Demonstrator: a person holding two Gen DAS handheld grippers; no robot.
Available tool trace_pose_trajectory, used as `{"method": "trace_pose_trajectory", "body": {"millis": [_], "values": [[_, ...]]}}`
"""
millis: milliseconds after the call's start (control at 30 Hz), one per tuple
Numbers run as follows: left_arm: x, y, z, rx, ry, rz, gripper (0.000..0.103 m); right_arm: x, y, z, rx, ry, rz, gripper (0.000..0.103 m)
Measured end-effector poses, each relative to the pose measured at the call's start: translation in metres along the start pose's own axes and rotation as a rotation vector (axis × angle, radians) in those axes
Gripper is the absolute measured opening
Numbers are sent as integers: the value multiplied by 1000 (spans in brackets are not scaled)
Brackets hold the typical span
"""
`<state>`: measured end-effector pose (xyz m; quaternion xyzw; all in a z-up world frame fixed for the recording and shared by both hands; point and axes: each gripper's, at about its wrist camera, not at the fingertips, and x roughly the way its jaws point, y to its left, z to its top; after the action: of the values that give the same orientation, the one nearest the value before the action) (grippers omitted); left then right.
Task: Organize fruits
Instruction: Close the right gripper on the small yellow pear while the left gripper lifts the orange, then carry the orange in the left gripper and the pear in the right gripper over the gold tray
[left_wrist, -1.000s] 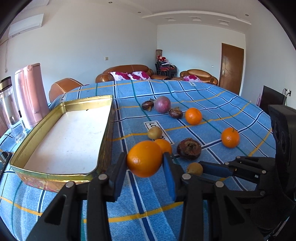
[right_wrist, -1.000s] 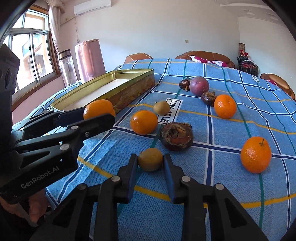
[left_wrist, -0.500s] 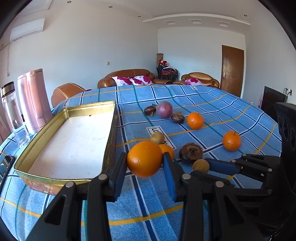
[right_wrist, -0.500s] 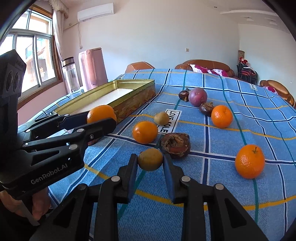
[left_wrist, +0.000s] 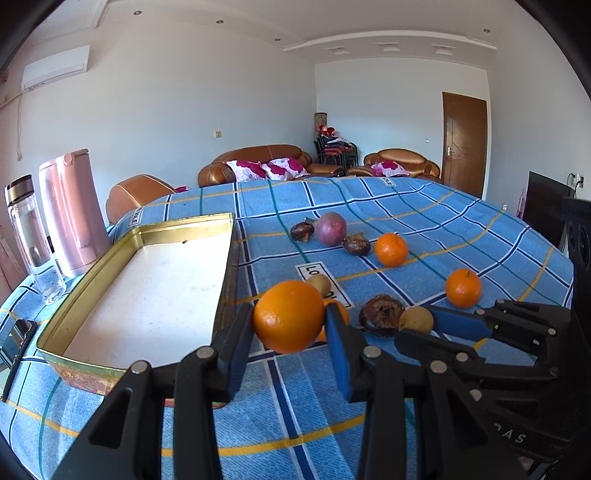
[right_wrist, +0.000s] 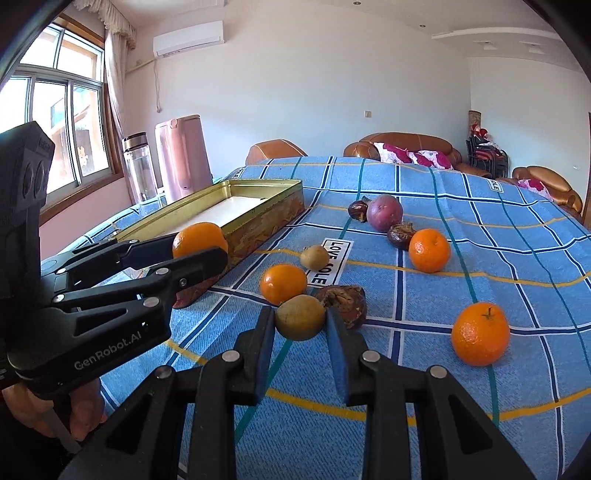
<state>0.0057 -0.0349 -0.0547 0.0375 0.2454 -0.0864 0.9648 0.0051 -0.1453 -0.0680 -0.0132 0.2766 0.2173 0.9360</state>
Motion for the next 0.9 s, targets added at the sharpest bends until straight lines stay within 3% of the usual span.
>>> {"method": "trace_pose_trajectory", "body": {"millis": [900], "values": [[-4, 44, 21, -27, -56, 86, 40, 2, 12, 48, -46, -131, 8, 30]]}}
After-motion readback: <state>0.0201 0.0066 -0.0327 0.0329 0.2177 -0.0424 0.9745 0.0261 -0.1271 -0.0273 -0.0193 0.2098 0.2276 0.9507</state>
